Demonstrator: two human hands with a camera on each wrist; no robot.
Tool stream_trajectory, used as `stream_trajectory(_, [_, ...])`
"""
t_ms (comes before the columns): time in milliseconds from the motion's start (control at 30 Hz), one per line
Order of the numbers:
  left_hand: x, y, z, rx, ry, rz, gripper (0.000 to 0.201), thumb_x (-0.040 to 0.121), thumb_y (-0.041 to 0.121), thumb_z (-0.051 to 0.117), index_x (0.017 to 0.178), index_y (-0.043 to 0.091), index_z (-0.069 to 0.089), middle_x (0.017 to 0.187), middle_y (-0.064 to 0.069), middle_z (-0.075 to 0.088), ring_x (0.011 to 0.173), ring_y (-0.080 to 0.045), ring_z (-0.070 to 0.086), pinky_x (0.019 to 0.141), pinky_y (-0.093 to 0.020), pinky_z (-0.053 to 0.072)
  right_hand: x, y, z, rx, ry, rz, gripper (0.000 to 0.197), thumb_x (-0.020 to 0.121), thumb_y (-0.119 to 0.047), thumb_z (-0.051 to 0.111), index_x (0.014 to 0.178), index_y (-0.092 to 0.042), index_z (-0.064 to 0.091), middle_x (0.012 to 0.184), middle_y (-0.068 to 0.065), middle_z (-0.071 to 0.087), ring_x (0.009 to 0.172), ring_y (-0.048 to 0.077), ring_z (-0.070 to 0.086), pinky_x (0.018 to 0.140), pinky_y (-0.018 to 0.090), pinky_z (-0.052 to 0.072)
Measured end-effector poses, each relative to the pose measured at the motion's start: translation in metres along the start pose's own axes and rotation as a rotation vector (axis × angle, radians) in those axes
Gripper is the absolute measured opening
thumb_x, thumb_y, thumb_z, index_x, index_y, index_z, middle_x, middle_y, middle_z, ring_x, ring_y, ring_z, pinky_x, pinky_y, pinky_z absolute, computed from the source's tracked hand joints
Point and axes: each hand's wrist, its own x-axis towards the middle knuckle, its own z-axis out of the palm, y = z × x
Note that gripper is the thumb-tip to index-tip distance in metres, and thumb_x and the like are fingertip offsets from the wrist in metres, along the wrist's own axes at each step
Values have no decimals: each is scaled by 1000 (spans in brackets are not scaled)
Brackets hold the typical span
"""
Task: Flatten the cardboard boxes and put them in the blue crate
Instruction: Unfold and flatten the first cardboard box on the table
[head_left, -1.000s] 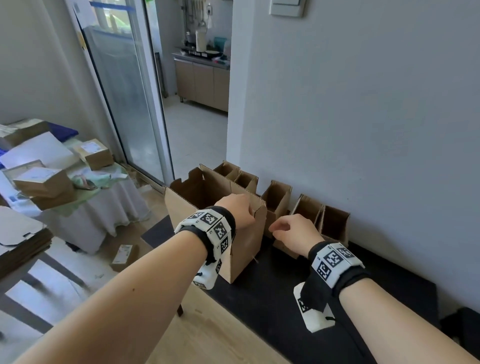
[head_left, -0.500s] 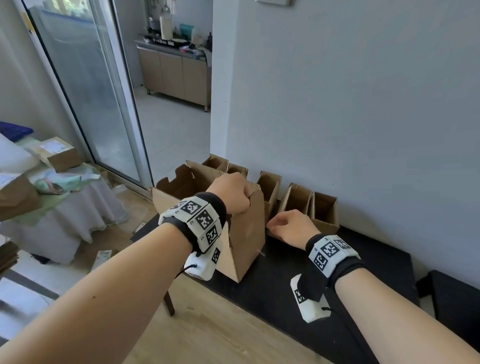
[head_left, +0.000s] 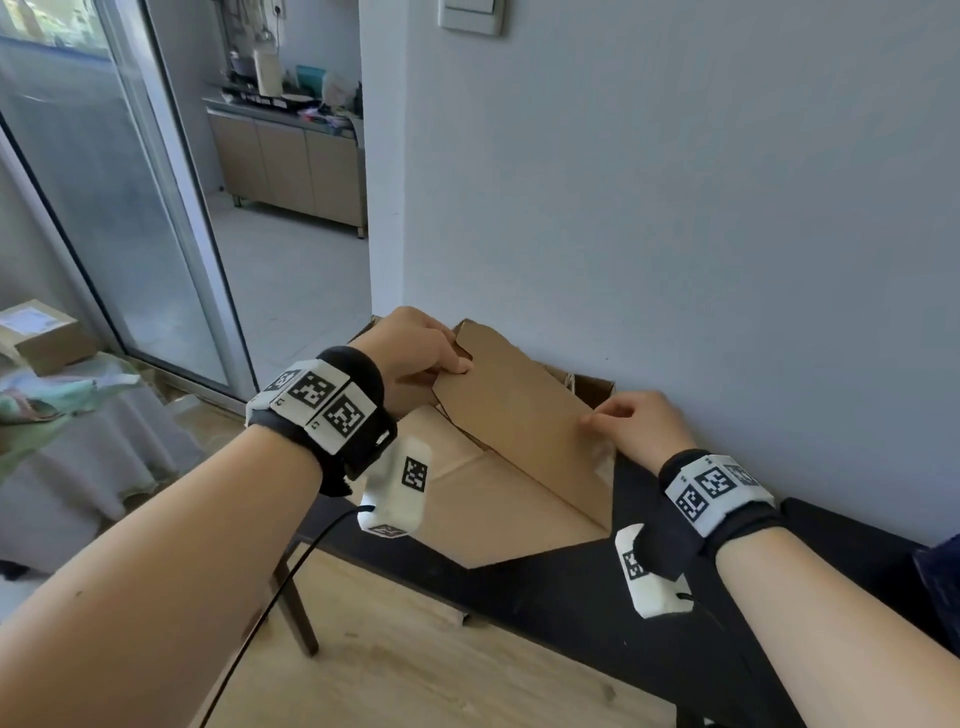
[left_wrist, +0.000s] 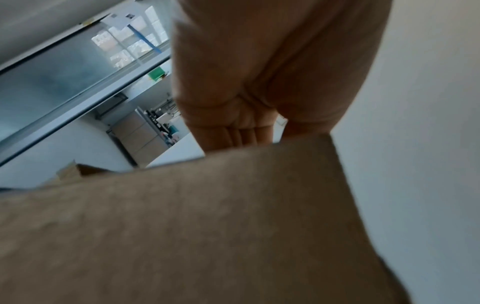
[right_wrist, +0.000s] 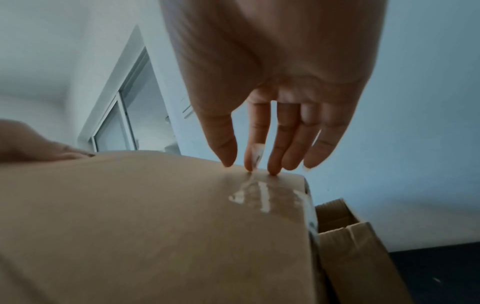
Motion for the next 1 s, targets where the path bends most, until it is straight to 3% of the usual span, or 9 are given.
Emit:
stream_trajectory(267, [8, -3, 42, -98, -165, -99, 15, 84, -1, 65, 98, 4, 65, 85, -7, 67, 71, -13, 64, 54, -17, 55, -15, 37, -26, 71, 75, 85, 11, 79, -23, 72, 86, -14, 73, 75, -6, 66, 71, 6, 57, 67, 23, 47])
stream_trajectory(400, [16, -9, 56, -67, -212, -153, 11, 87, 3, 62, 98, 6, 63, 88, -7, 66, 74, -15, 62, 57, -20, 54, -22, 59, -35, 125, 8, 79, 9, 77, -21, 76, 85, -17, 73, 83, -6, 68, 82, 13, 62, 84, 33, 53])
stream_trajectory(500, [22, -8, 60, -62, -137, -137, 17, 86, 1, 64, 102, 7, 61, 100, -11, 63, 85, -20, 61, 69, -30, 54, -23, 68, -39, 116, -48, 55, 13, 75, -18, 78, 87, -22, 74, 87, -11, 68, 91, 10, 63, 90, 33, 52])
stream_trajectory(600, [28, -4, 62, 171, -7, -26, 35, 82, 6, 71, 112, 14, 54, 116, -9, 54, 107, -24, 53, 86, -35, 49, -22, 67, -36, 111, -54, 32, 18, 76, -14, 77, 92, -22, 74, 89, -8, 69, 89, 7, 62, 84, 23, 49])
stream_trajectory(667, [29, -1, 65, 458, 63, 124, 54, 80, 8, 71, 127, 18, 47, 129, -10, 48, 117, -27, 49, 95, -36, 45, -20, 63, -32, 108, -50, 7, 17, 78, -13, 75, 94, -20, 74, 88, -8, 68, 81, 1, 60, 71, 12, 45])
stream_trajectory(733, [23, 4, 75, 649, 118, 319, 62, 79, 6, 66, 135, 22, 43, 137, -8, 43, 123, -25, 44, 98, -36, 40, -17, 56, -26, 97, -38, -14, 14, 79, -13, 74, 91, -19, 74, 85, -9, 67, 75, -3, 57, 63, 9, 44])
stream_trajectory(833, [12, 11, 97, 680, -15, 484, 57, 81, 10, 64, 134, 24, 48, 141, 0, 41, 128, -18, 40, 99, -28, 35, -11, 46, -15, 88, -21, -37, 9, 80, -11, 72, 81, -21, 73, 73, -9, 65, 65, 1, 58, 71, 20, 51])
stream_trajectory(933, [8, 4, 118, 702, -188, 439, 51, 86, 17, 63, 135, 25, 48, 142, 3, 44, 129, -16, 41, 100, -25, 34, -8, 39, -8, 107, -40, -46, 9, 82, -9, 69, 80, -17, 72, 71, -6, 64, 63, 5, 59, 54, 10, 45])
stream_trajectory(1000, [11, -4, 126, 691, -220, 395, 48, 88, 17, 61, 134, 24, 49, 142, 2, 45, 128, -16, 43, 98, -24, 34, -6, 37, -5, 101, -56, -66, 8, 81, -11, 70, 81, -19, 73, 79, -4, 68, 74, 8, 62, 58, 11, 45])
